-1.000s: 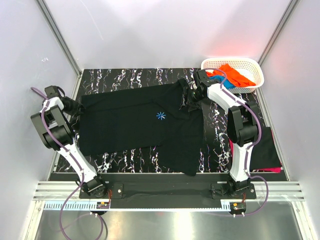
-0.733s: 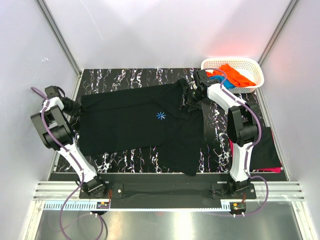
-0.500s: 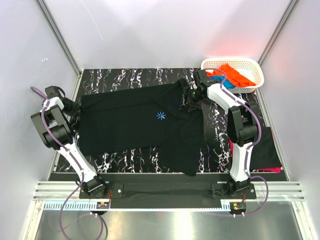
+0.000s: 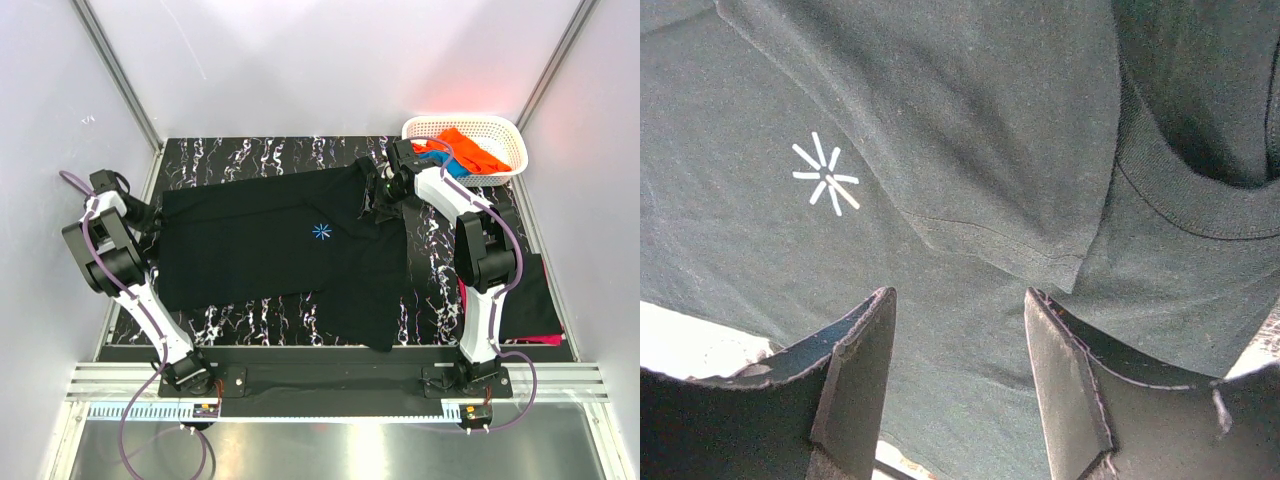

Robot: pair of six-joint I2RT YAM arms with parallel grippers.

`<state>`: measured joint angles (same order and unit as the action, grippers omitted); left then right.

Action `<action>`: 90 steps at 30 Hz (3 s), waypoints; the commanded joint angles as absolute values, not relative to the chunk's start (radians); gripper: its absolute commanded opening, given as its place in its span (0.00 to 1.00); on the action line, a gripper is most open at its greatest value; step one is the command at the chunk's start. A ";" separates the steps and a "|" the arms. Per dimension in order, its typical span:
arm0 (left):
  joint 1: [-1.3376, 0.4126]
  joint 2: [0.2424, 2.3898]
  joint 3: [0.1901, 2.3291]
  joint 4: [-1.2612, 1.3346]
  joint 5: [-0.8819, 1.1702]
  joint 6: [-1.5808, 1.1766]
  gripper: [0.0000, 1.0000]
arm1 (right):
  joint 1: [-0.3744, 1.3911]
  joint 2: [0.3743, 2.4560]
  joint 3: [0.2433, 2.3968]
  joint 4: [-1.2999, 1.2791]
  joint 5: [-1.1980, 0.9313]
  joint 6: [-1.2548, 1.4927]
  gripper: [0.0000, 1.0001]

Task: Fold and stack the t-shirts
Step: Flatten the tshirt out

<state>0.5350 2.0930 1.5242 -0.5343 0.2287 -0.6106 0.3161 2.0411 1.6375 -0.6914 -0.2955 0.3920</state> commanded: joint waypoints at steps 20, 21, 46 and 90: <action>0.578 2.149 1.660 -0.442 0.264 -0.592 0.00 | 0.316 2.029 1.631 -0.672 -0.339 0.437 0.58; 0.574 2.138 1.655 -0.442 0.265 -0.591 0.00 | 0.314 2.026 1.611 -0.672 -0.354 0.446 0.59; 0.566 2.104 1.631 -0.396 0.189 -0.528 0.39 | 0.308 1.996 1.522 -0.641 -0.376 0.477 0.58; 0.558 2.085 1.644 -0.275 0.268 -0.585 0.40 | 0.308 2.020 1.534 -0.634 -0.411 0.482 0.55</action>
